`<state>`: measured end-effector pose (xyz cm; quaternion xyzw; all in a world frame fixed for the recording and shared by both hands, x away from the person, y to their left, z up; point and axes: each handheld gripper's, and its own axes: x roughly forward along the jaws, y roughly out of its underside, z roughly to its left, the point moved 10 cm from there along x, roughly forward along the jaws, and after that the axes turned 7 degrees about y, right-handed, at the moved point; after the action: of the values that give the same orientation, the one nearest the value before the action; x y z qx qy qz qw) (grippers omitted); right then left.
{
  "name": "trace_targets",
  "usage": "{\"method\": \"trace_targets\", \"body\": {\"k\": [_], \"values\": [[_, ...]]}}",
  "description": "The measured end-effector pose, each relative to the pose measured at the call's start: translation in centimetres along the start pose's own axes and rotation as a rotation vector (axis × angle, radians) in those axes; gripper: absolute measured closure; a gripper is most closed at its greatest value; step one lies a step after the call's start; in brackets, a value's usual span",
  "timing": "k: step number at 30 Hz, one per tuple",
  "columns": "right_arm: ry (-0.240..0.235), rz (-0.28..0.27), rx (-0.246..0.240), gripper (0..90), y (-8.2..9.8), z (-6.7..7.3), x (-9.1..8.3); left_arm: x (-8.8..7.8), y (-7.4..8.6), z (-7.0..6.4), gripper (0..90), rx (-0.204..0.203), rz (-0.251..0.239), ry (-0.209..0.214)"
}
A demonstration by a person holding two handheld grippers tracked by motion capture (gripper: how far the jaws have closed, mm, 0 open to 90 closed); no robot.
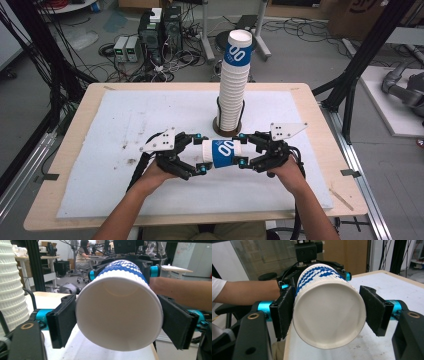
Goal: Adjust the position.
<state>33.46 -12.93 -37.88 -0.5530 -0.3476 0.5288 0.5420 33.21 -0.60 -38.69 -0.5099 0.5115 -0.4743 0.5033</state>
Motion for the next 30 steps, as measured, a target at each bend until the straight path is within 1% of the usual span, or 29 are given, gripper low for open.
{"method": "trace_targets", "body": {"k": [1,3,5,6,7,10,12,14,16,17,19,22,25,26,27,30], "values": [[-0.001,0.006,0.01,31.7,0.1,0.0,0.0,0.0,0.0,0.0,22.0,0.006,0.004,0.0],[-0.004,0.016,0.008,31.6,0.3,0.0,0.0,-0.1,0.0,-0.1,23.5,0.013,0.013,0.001],[-0.005,0.028,0.013,31.6,0.4,0.1,0.0,-0.1,0.0,-0.2,25.2,0.023,0.035,0.001],[0.0,0.035,0.005,31.6,0.5,0.0,0.1,-0.2,-0.1,-0.2,25.7,0.031,0.046,0.002],[-0.002,0.042,0.012,31.6,0.5,0.1,0.0,-0.2,-0.2,-0.2,26.7,0.037,0.053,0.0],[0.004,0.042,0.009,31.2,0.5,0.1,0.0,-0.2,-0.5,-0.3,28.0,0.04,0.077,0.0],[0.009,0.037,0.006,30.5,0.3,0.1,0.0,-0.1,-0.7,-0.2,28.0,0.033,0.085,-0.001],[0.02,0.035,0.011,27.3,0.2,0.2,0.0,-0.1,-0.9,-0.2,28.0,0.029,0.084,-0.004],[0.042,0.028,0.005,21.2,0.0,0.0,0.0,-0.1,-0.9,-0.2,28.0,0.031,0.097,-0.004],[0.054,0.031,0.013,20.6,0.0,-0.1,-0.1,-0.1,-0.8,-0.2,28.0,0.029,0.105,-0.008],[0.062,0.027,0.001,20.6,-0.2,-0.2,-0.3,-0.2,-0.8,-0.1,28.0,0.028,0.129,-0.013],[0.091,0.036,-0.02,20.5,-0.4,-0.3,-0.7,-0.4,-0.8,0.1,28.0,0.022,0.178,-0.025],[0.109,0.056,-0.037,20.4,-0.4,-0.3,-0.9,-0.7,-1.1,0.5,28.0,0.02,0.225,-0.036],[0.118,0.064,-0.05,20.5,-0.4,-0.3,-0.9,-0.8,-1.1,0.5,28.1,0.022,0.237,-0.039],[0.123,0.074,-0.053,20.5,-0.4,-0.3,-0.9,-0.8,-1.2,0.5,28.2,0.026,0.256,-0.038],[0.162,0.105,-0.097,20.5,-0.4,-0.5,-0.7,-0.9,-1.4,0.5,28.2,0.036,0.309,-0.038]]}}
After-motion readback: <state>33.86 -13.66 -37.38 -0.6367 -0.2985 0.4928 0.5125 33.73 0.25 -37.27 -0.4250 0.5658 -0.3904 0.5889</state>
